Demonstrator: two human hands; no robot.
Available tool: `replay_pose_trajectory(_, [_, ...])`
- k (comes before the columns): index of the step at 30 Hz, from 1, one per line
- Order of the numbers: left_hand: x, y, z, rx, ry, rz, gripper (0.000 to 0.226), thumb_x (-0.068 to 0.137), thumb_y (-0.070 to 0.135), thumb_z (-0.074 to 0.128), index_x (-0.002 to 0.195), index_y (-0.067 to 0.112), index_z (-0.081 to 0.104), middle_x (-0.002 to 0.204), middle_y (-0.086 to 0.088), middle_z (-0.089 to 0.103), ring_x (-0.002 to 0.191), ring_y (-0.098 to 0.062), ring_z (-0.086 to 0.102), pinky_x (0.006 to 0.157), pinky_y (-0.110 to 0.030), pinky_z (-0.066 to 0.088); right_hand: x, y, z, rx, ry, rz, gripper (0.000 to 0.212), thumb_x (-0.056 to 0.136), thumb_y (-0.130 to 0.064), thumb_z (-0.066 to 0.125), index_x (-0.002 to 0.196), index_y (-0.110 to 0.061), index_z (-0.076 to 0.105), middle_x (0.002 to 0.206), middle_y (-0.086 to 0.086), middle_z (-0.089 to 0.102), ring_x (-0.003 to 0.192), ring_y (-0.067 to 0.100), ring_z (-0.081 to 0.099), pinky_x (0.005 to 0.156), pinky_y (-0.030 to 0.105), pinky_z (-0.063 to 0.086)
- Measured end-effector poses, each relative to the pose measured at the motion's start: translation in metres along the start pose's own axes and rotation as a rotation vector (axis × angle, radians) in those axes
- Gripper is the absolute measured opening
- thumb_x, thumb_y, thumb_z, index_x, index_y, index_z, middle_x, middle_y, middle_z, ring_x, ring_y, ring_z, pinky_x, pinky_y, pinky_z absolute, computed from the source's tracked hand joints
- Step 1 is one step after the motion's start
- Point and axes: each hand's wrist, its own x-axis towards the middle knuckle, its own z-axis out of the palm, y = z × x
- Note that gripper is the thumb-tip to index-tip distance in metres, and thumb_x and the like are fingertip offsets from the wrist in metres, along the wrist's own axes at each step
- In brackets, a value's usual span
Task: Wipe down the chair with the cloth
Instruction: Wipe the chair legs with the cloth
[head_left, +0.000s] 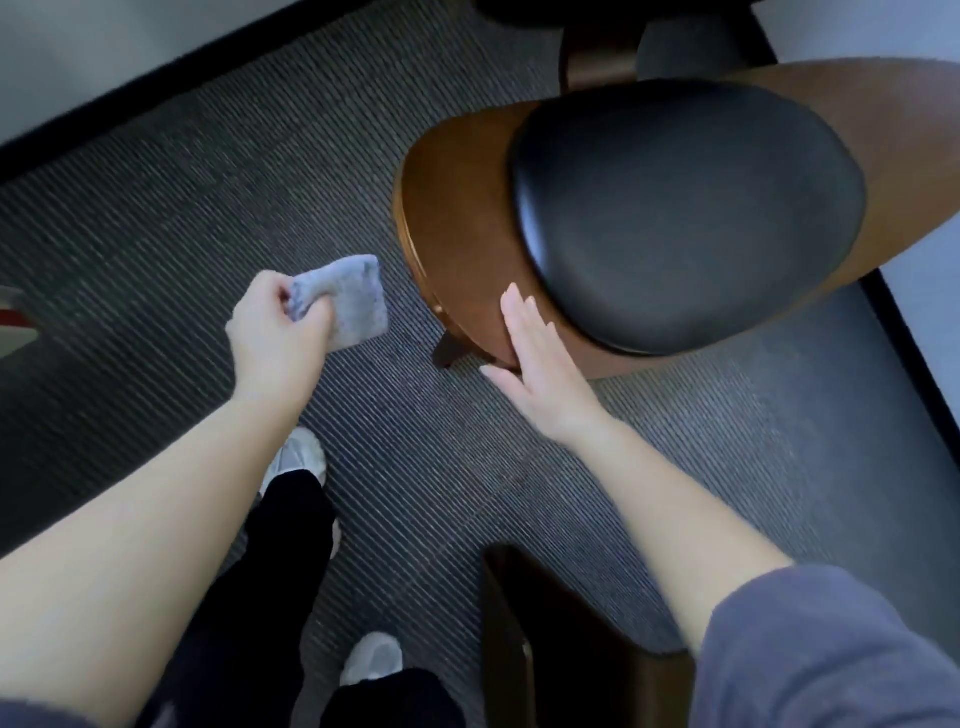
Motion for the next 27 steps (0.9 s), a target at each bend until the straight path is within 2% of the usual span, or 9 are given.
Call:
replay_pose_trajectory(2, [-0.006,-0.023,0.028,0.002,-0.038,0.058,0.009,0.087,0.015,0.053,0.082,0.016,0.046,0.071,0.009,0.044,0.061,-0.002,0.040,0.047,-0.012,0.036,0.007,0.019,0.007,-0.054,0.071,-0.084,0.082,0.098,-0.031,0.055,0.157,-0.014,0.001,0.165,0.000,-0.001,0.151,0.015,-0.006,0.123,0.039,0.001])
replay_pose_trajectory(5, [-0.012,-0.061,0.073,-0.025,-0.048,0.082,0.008,0.093,0.016,0.051,0.093,0.013,0.043,0.077,0.007,0.045,0.064,-0.002,0.042,0.048,-0.016,0.033,0.016,0.042,0.018,-0.080,0.208,-0.228,0.076,0.097,-0.019,0.059,0.156,-0.010,0.010,0.164,0.005,0.009,0.151,0.018,0.006,0.121,0.030,0.001])
replay_pose_trajectory(9, [-0.022,-0.098,0.136,-0.056,-0.074,0.122,0.011,0.098,0.017,0.047,0.101,0.013,0.037,0.080,0.008,0.042,0.068,-0.002,0.042,0.053,-0.027,0.031,0.021,0.063,0.032,-0.149,0.423,-0.361,0.069,0.091,-0.008,0.054,0.153,-0.005,0.025,0.159,0.009,0.027,0.147,0.021,0.026,0.121,0.028,0.015])
replay_pose_trajectory(11, [-0.024,-0.106,0.161,-0.089,-0.072,0.178,0.011,0.099,0.017,0.047,0.101,0.014,0.036,0.079,0.009,0.042,0.067,-0.003,0.042,0.058,-0.029,0.032,0.022,0.072,0.038,-0.183,0.540,-0.383,0.064,0.089,-0.007,0.053,0.150,-0.004,0.033,0.155,0.009,0.036,0.143,0.021,0.034,0.118,0.026,0.023])
replay_pose_trajectory(14, [-0.026,-0.107,0.187,-0.152,-0.048,0.286,0.011,0.098,0.016,0.047,0.102,0.014,0.036,0.078,0.010,0.042,0.067,-0.006,0.043,0.065,-0.031,0.035,0.026,0.078,0.043,-0.219,0.652,-0.386,0.060,0.089,-0.011,0.055,0.148,-0.008,0.040,0.151,0.006,0.044,0.138,0.020,0.043,0.112,0.032,0.036])
replay_pose_trajectory(19, [-0.021,-0.091,0.213,-0.242,0.034,0.366,0.015,0.098,0.016,0.046,0.110,0.009,0.041,0.076,0.007,0.041,0.080,-0.024,0.049,0.070,-0.035,0.041,0.029,0.087,0.049,-0.206,0.725,-0.347,0.055,0.091,-0.020,0.054,0.145,-0.014,0.045,0.147,0.000,0.050,0.131,0.022,0.051,0.104,0.043,0.046])
replay_pose_trajectory(21, [-0.022,-0.088,0.227,-0.247,-0.005,0.427,0.015,0.098,0.015,0.047,0.110,0.008,0.041,0.081,0.001,0.049,0.083,-0.028,0.053,0.070,-0.035,0.042,0.030,0.091,0.051,-0.209,0.754,-0.334,0.054,0.091,-0.019,0.055,0.144,-0.015,0.047,0.145,-0.001,0.052,0.128,0.023,0.054,0.101,0.045,0.047])
replay_pose_trajectory(23, [-0.028,-0.091,0.245,-0.233,-0.096,0.509,0.021,0.097,0.018,0.048,0.113,0.007,0.041,0.093,-0.010,0.059,0.089,-0.033,0.058,0.073,-0.039,0.047,0.031,0.092,0.051,-0.207,0.768,-0.328,0.054,0.090,-0.018,0.055,0.143,-0.015,0.049,0.143,0.000,0.054,0.126,0.023,0.056,0.100,0.044,0.048])
replay_pose_trajectory(27, [-0.024,-0.102,0.261,-0.260,-0.210,0.702,0.046,0.098,0.034,0.044,0.134,0.005,0.039,0.119,-0.007,0.057,0.108,-0.023,0.053,0.093,-0.038,0.043,0.029,0.089,0.050,-0.197,0.769,-0.319,0.052,0.091,-0.017,0.055,0.142,-0.015,0.050,0.142,-0.001,0.055,0.126,0.021,0.055,0.102,0.040,0.046])
